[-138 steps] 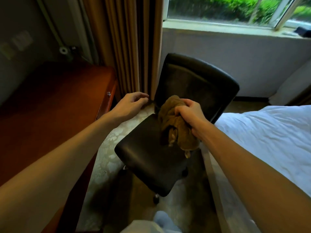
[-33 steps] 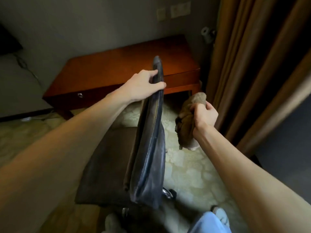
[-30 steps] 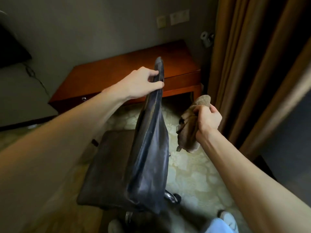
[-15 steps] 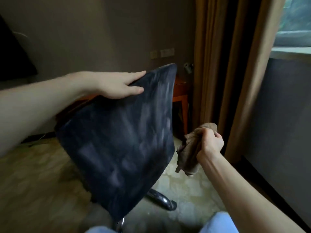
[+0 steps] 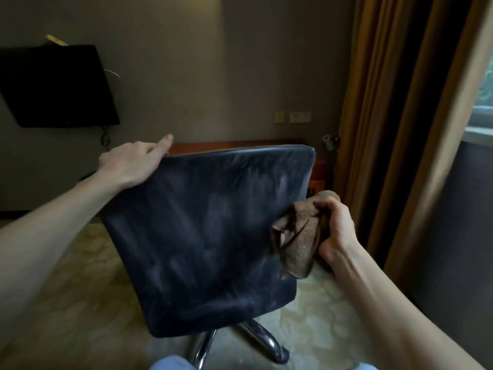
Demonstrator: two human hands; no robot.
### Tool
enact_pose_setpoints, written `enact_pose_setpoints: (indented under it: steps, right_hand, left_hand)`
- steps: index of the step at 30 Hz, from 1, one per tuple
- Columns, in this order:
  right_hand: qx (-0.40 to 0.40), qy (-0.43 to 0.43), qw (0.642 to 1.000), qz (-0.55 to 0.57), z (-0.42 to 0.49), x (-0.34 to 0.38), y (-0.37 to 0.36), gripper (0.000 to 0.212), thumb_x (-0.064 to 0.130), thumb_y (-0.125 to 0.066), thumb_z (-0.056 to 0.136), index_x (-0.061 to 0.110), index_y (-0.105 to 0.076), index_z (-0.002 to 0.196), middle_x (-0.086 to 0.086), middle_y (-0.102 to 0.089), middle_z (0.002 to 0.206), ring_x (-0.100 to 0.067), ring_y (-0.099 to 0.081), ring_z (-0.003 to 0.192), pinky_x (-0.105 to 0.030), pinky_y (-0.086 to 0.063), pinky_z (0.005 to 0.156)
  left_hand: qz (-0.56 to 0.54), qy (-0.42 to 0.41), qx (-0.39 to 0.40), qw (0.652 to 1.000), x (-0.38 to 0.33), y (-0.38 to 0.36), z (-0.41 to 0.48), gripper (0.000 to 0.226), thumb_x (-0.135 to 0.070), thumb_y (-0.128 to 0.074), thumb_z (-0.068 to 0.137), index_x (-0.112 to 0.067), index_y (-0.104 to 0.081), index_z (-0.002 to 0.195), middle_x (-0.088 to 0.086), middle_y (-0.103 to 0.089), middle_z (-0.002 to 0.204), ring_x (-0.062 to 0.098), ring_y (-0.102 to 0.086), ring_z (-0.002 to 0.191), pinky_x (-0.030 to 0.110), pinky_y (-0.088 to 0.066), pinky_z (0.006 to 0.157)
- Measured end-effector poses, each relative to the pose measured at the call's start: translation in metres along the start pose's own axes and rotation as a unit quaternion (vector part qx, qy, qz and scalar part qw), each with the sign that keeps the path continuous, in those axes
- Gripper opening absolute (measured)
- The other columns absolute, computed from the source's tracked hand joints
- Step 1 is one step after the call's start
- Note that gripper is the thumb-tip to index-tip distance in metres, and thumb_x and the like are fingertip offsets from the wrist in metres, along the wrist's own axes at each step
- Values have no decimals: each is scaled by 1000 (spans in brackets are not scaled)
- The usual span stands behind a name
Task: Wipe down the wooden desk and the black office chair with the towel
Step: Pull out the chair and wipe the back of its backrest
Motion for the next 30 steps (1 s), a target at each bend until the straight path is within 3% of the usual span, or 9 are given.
enact_pose_setpoints:
  steps: [3,7,11,14,16,18,20,23,30]
  right_hand:
    - [-60,41,997,-24,1,8,4,45,6,-64,78,-6,-60,121,-32,-64,121,-46,-65,110,-56,-54,98]
    - [-106,116,986,-49,7,32,-5,59,7,-68,82,18,-52,138,-14,-63,128,-29,-65,112,-45,-55,98]
    - [-119,201,964,-124,12,65,-21,70,13,-67,83,27,-42,147,-5,-54,139,-22,-57,120,-43,-48,108]
    - [-102,291,938,-161,17,106,-46,67,15,-65,83,27,-44,145,-3,-59,131,0,-63,100,-15,-53,86]
    - [-70,342,914,-207,24,134,-73,65,20,-64,78,30,-48,140,1,-62,120,10,-64,83,-4,-50,65]
    - [-14,352,885,-303,33,150,-106,67,25,-62,72,34,-49,137,-2,-67,111,1,-69,81,-16,-57,70]
    - [56,330,830,-447,46,147,-142,66,31,-63,67,38,-55,133,1,-71,108,-15,-70,91,-31,-58,82]
    - [135,304,747,-576,50,126,-176,51,35,-62,65,40,-65,115,14,-69,97,-14,-66,93,-28,-55,79]
    - [47,413,700,-581,30,113,-175,46,44,-47,80,41,-58,125,11,-66,102,-14,-58,93,-35,-45,85]
  left_hand:
    - [-18,-16,-50,998,5,2,1,94,-93,3,79,-47,-68,120,6,-65,132,38,-57,124,50,-38,89]
    - [-42,-69,-159,984,0,11,2,80,-85,-8,90,-42,-72,110,3,-70,121,37,-61,115,43,-41,78]
    - [-106,-92,-169,976,10,11,12,74,-79,-13,94,-39,-71,115,2,-68,129,34,-57,124,47,-45,89]
    - [-188,-95,-156,965,23,15,23,69,-75,-20,94,-35,-72,117,4,-67,132,32,-56,127,46,-45,96]
    - [-225,-79,-166,957,37,19,28,65,-71,-26,93,-33,-73,115,5,-70,127,34,-58,123,40,-43,90]
    - [-205,-40,-167,964,50,16,33,66,-72,-26,90,-32,-72,115,10,-71,120,41,-59,116,42,-44,85]
    - [-129,21,-124,984,59,6,44,70,-74,-25,85,-34,-69,120,14,-68,125,44,-58,117,47,-45,88]
    - [-102,59,-71,991,64,-3,52,77,-78,-21,80,-39,-63,131,13,-62,137,44,-54,124,50,-41,94]
    - [-91,49,-48,993,58,-6,45,76,-81,-17,79,-44,-58,132,9,-62,135,41,-54,122,49,-38,92]
Point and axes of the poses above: each hand's wrist, its own z-axis towards the middle knuckle, its own y-axis out of the back of the hand, x = y × z, the point moved 9 cm from there along z, towards the middle knuckle
